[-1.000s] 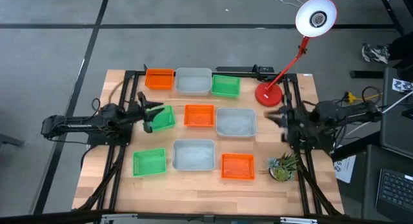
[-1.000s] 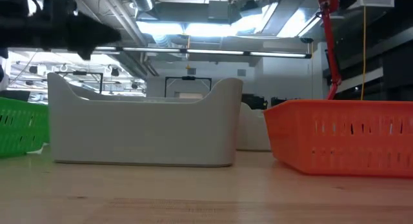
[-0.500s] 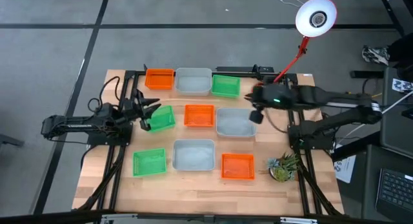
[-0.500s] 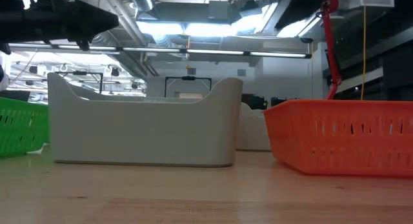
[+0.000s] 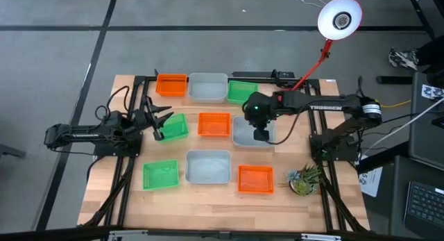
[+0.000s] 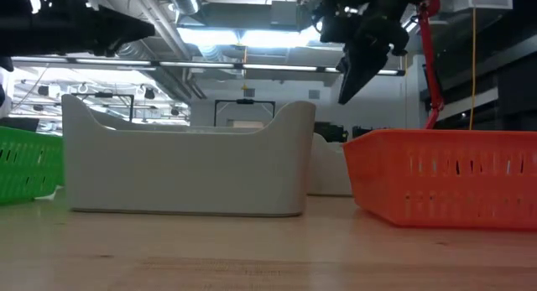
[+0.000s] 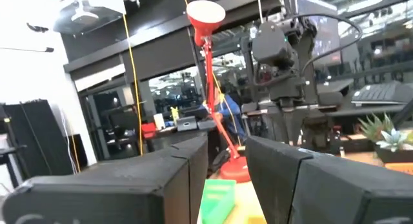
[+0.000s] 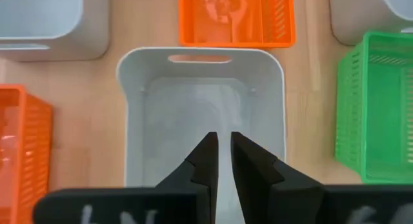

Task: Stack baskets by color
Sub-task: Stack the middle right gray bin on the top gray bin

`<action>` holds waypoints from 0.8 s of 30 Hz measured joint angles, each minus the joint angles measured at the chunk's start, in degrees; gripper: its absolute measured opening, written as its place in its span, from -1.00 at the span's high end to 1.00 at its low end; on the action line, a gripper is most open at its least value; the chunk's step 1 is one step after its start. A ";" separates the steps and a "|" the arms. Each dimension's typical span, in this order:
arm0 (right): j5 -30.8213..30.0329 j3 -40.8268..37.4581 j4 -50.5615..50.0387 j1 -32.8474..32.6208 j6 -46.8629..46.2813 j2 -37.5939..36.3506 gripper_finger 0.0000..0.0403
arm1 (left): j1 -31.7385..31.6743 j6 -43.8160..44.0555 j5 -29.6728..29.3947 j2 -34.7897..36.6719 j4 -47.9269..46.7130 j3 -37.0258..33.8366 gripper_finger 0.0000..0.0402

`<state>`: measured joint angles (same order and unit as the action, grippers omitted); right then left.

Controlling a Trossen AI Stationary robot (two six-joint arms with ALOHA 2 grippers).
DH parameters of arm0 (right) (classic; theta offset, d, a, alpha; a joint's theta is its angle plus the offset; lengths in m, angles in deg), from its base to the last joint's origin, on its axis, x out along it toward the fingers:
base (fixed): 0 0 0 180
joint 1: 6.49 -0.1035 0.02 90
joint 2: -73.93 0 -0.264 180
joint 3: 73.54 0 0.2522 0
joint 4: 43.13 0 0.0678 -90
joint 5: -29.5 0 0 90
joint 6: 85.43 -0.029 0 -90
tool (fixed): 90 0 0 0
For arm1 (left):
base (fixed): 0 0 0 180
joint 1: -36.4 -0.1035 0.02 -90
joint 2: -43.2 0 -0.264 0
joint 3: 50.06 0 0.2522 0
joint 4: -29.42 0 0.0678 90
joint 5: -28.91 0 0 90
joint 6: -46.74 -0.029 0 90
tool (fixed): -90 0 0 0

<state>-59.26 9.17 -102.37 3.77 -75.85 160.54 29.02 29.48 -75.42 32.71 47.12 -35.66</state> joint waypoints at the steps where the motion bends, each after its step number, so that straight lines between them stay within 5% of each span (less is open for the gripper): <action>1: -0.03 0.00 0.31 0.09 0.01 0.60 0.78 | 0.00 0.18 -0.09 -0.02 -0.61 0.00 0.50; 15: -5.70 0.00 1.97 4.80 5.35 8.98 0.76 | 0.00 0.59 -1.97 -0.02 -6.14 -0.04 0.50; 24: -5.67 1.29 0.11 5.01 6.66 8.90 0.48 | 0.00 0.62 -1.97 -0.02 -6.23 -0.04 0.50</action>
<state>-64.92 10.46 -102.26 8.78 -69.18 169.44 29.02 30.10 -77.39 32.69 40.89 -35.70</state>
